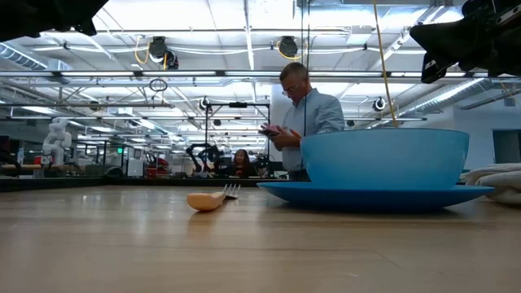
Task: Set table place
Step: Return to Home Position
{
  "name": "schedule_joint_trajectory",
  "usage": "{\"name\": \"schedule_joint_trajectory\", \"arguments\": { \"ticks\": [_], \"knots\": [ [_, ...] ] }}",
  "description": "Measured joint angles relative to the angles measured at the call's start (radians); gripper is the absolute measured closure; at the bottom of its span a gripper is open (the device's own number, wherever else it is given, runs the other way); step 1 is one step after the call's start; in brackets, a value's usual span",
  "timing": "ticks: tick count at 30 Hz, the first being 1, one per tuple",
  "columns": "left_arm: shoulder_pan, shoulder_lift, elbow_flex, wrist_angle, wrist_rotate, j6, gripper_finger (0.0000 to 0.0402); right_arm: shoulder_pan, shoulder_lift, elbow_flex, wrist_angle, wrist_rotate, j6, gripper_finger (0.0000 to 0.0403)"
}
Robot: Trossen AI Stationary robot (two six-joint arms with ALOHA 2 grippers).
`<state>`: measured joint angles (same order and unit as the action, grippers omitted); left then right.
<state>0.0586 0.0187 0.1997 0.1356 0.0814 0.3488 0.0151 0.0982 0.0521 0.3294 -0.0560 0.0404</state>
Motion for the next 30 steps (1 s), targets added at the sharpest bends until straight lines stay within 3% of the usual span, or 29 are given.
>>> {"name": "schedule_joint_trajectory", "arguments": {
  "ticks": [6,13,30],
  "knots": [
    [0.0,0.0,-0.054,0.016,0.012,-0.056,0.0376,0.0,0.0,0.0,0.0,0.0,0.005,0.0403],
    [0.0,-0.001,-0.173,0.217,0.047,-0.039,0.0376,0.0,0.0,0.0,0.002,0.001,0.02,0.0403],
    [0.0,-0.001,-0.19,0.131,0.073,-0.04,0.0376,0.0,-0.015,0.0,0.011,0.0,0.012,0.0403]
  ]
}}
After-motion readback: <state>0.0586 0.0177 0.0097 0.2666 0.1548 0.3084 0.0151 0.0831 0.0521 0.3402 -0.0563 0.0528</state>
